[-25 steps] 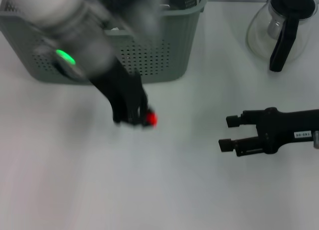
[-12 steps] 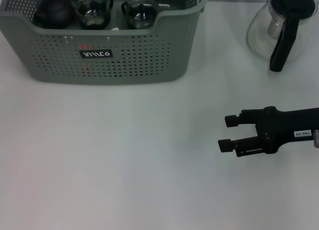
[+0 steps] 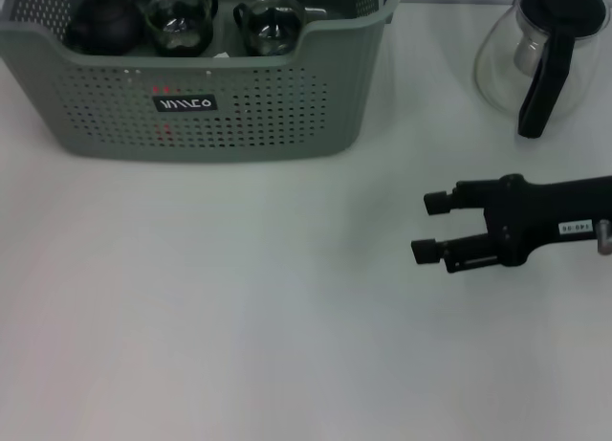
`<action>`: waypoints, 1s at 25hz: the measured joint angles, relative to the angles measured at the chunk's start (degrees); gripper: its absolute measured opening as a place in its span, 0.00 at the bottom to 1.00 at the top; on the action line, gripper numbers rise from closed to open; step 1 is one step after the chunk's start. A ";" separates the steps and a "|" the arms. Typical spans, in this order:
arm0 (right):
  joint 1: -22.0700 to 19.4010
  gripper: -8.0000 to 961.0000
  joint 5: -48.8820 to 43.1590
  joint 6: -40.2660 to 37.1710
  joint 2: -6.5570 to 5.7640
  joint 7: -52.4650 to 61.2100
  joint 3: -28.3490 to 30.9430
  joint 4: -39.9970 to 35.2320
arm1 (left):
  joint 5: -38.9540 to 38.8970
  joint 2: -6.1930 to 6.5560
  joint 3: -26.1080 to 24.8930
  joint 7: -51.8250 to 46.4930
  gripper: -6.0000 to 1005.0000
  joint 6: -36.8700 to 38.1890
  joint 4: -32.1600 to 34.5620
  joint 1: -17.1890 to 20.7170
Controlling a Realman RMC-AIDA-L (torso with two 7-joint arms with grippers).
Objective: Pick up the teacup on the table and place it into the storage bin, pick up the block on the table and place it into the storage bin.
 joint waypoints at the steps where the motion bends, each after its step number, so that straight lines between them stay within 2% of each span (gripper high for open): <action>1: 0.21 0.91 0.02 -0.32 -0.01 -0.28 0.34 -0.05 | -3.47 -1.17 0.02 1.92 0.42 6.42 2.06 0.89; 2: 0.47 0.91 0.05 -0.83 -0.02 -0.77 0.82 -0.11 | -3.47 -1.17 0.02 1.92 0.45 6.42 2.06 0.89; 3: 0.71 0.91 0.07 -1.40 -0.01 -1.35 1.31 -0.15 | -5.00 -1.78 0.12 3.46 0.49 9.60 2.89 1.36; 5: 1.11 0.91 0.13 -2.71 -0.02 -2.97 2.44 -0.16 | -7.62 -3.58 0.18 8.94 0.56 15.93 4.30 2.90; 7: 1.33 0.91 0.17 -3.99 -0.02 -4.73 3.55 -0.01 | -8.17 -4.89 0.56 14.11 0.63 19.21 4.56 4.69; 9: 1.44 0.92 0.21 -5.27 -0.02 -6.21 4.35 0.24 | -7.91 -5.61 1.61 18.46 0.74 20.43 3.70 7.23; 10: 1.43 0.92 0.31 -6.55 0.02 -8.13 5.00 0.35 | -8.02 -5.77 2.18 21.39 0.79 20.68 1.64 9.89; 11: 1.37 0.92 0.37 -6.83 0.12 -9.14 5.12 0.37 | -8.15 -5.79 2.05 22.71 0.85 20.77 0.49 10.97; 14: 1.30 0.92 0.47 -6.58 0.50 -12.63 5.05 0.42 | -8.29 -5.60 1.43 25.95 0.93 20.70 -2.83 13.06; 15: 1.30 0.91 0.47 -6.58 0.50 -12.63 5.05 0.42 | -8.29 -5.01 0.81 29.32 0.95 19.62 -7.04 14.43; 16: 1.42 0.91 0.47 -6.18 0.61 -13.59 4.97 0.53 | -8.29 -5.01 0.81 29.32 0.95 19.62 -7.04 14.43; 21: 3.81 0.91 0.02 -2.17 1.12 -17.36 4.30 2.63 | -7.79 -3.30 0.07 32.99 0.95 14.06 -16.39 15.26; 25: 6.42 0.91 -0.24 3.36 1.61 -19.60 2.37 6.16 | -6.86 -3.17 0.49 33.84 0.95 12.50 -18.17 15.75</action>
